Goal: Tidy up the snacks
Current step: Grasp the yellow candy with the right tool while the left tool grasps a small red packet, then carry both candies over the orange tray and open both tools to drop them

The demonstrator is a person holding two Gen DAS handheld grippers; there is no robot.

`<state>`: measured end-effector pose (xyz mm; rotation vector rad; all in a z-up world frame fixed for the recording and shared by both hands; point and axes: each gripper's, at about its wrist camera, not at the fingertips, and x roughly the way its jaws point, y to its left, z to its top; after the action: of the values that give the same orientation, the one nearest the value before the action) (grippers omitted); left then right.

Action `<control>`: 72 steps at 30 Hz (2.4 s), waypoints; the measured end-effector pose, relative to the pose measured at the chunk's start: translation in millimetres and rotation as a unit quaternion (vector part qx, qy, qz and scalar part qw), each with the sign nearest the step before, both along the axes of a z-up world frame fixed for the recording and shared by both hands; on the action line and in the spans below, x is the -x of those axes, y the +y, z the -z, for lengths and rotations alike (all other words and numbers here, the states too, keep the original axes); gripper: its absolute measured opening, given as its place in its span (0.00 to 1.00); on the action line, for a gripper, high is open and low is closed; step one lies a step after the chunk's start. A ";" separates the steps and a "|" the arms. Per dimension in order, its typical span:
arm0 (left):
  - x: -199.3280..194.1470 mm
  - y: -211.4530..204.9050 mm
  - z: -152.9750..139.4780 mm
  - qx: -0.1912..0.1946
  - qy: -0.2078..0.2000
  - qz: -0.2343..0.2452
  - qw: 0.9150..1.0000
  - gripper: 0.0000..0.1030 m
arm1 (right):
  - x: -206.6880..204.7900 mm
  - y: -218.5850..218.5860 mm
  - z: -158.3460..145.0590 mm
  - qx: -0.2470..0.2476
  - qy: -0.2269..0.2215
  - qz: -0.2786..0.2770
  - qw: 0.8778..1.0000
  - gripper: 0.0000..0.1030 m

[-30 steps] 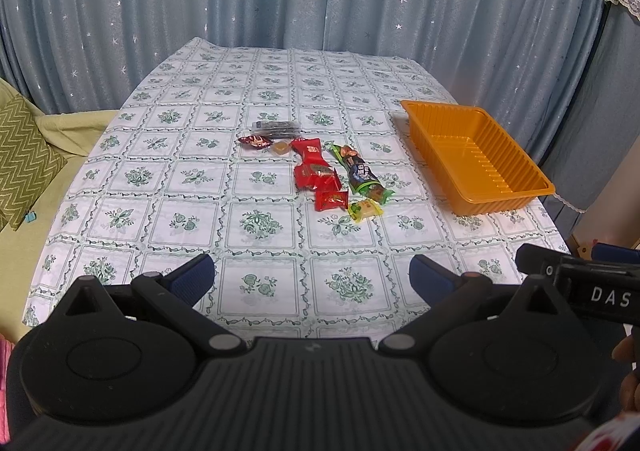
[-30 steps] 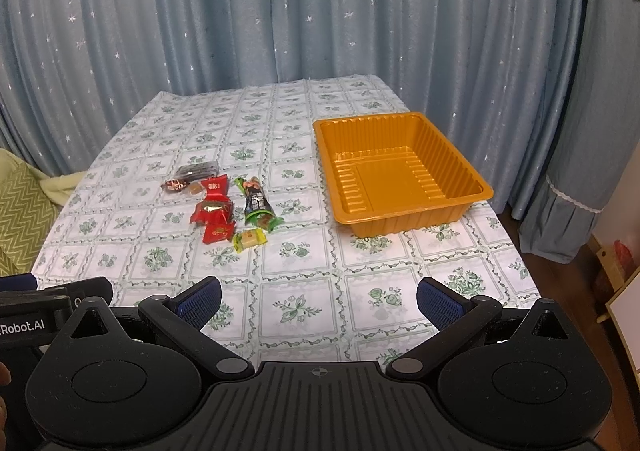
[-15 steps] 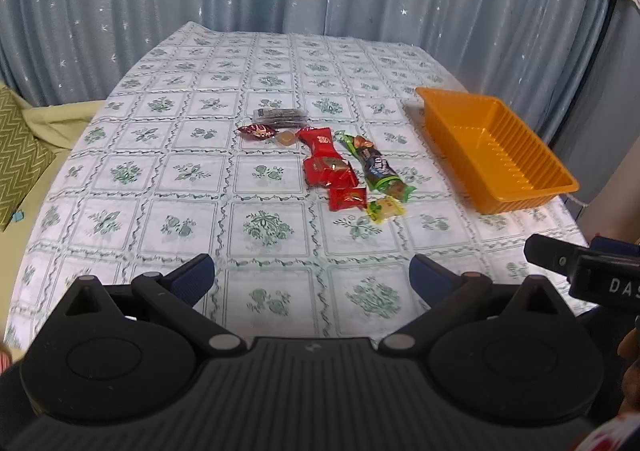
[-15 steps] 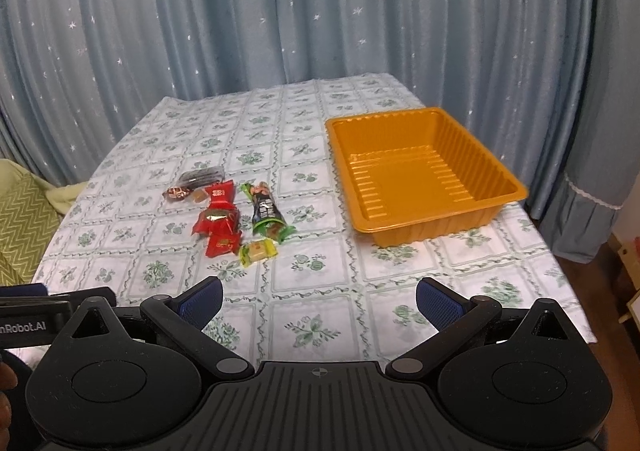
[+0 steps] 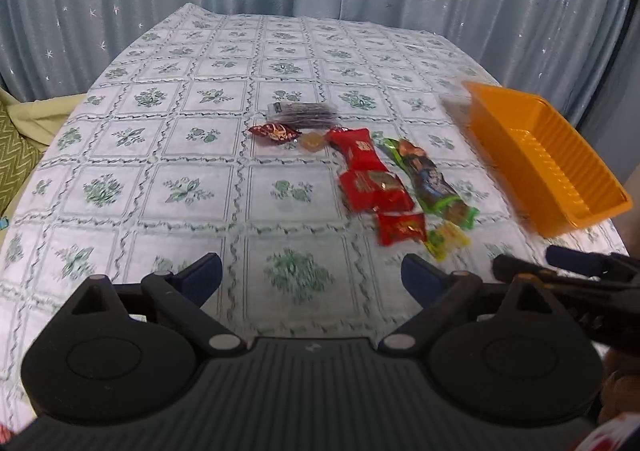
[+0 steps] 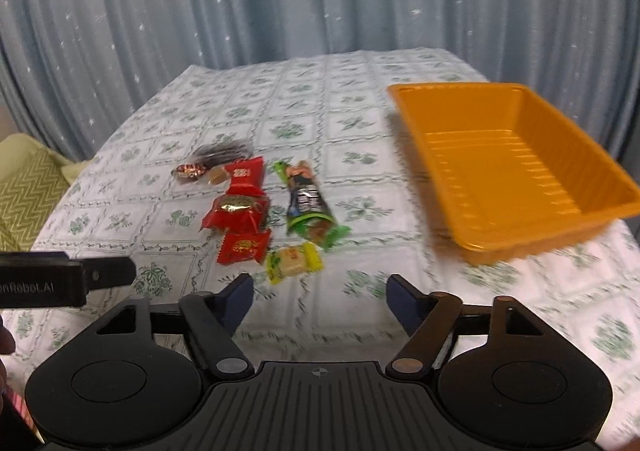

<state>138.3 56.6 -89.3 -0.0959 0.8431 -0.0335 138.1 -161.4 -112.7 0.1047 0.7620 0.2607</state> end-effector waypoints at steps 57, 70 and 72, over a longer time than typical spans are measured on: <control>-81.0 -75.3 57.9 -0.069 -0.001 0.272 0.960 0.25 | -24.7 -10.3 40.3 0.025 0.022 0.039 0.999 0.26; -39.0 -71.4 41.7 -0.027 0.007 0.206 0.978 0.22 | -12.7 -14.8 21.8 0.016 0.006 0.047 0.999 0.26; -35.0 -69.3 33.4 -0.021 0.003 0.197 0.980 0.22 | -7.7 -16.4 16.6 0.014 0.002 0.049 0.999 0.26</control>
<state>173.3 -12.6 -122.8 0.1129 0.8583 -0.3877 145.8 -177.8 -129.3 0.1157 0.7623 0.1558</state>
